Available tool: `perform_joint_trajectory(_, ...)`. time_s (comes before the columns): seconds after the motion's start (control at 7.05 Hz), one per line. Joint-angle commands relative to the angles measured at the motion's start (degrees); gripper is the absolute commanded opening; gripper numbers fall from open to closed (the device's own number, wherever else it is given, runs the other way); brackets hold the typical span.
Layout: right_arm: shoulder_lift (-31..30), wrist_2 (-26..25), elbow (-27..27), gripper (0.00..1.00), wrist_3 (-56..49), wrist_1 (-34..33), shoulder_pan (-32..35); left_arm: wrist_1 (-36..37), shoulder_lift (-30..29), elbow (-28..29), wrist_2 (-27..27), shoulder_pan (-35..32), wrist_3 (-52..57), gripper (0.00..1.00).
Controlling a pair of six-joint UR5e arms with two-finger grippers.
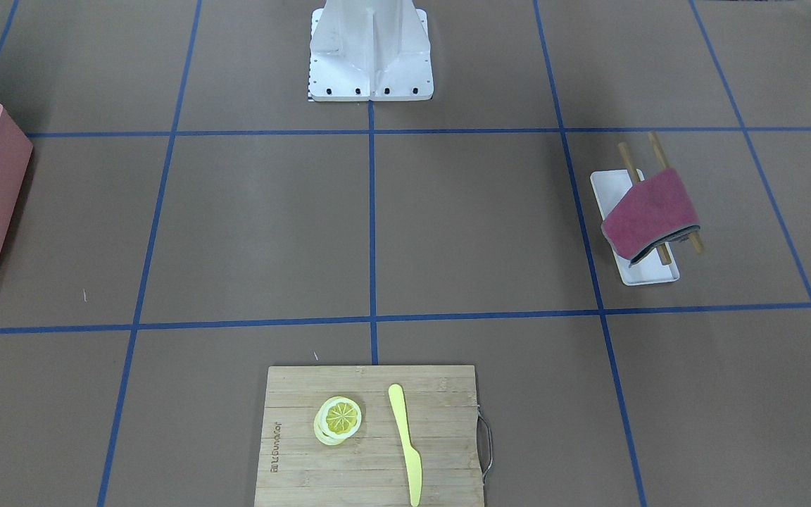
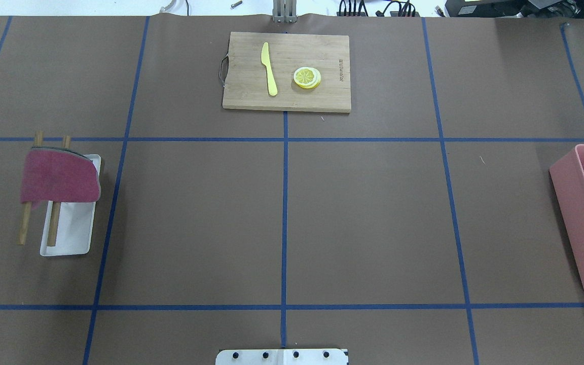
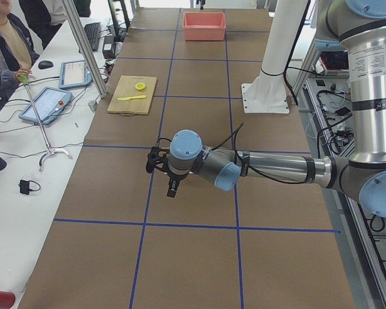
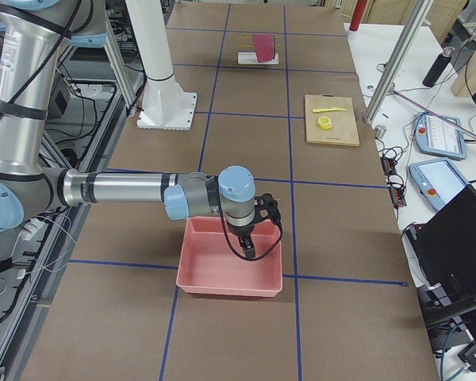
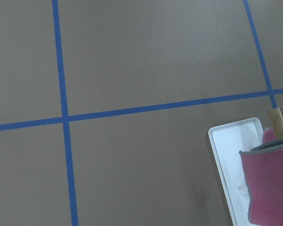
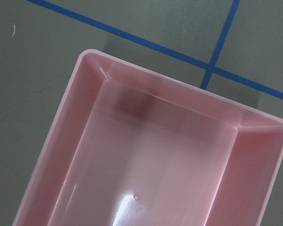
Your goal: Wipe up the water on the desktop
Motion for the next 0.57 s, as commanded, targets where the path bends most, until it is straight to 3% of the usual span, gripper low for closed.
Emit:
perform_joint_trajectory(0.0,-0.1,0.0,0.1,1.00,-0.1,0.1,-0.1,0.1,-3.7,-0.3,-0.7,3.7,-13.7,0.97)
perform_joint_trajectory(0.28,-0.1,0.1,-0.3,1.00,-0.7,3.1,-0.1,0.1,-4.3,-4.2,2.1,11.9,-27.8,0.98)
perform_joint_trajectory(0.43,-0.3,0.1,-0.4,1.00,-0.6,4.9,-0.1,0.1,-4.3,-6.6,6.5,17.6,-35.2,0.98)
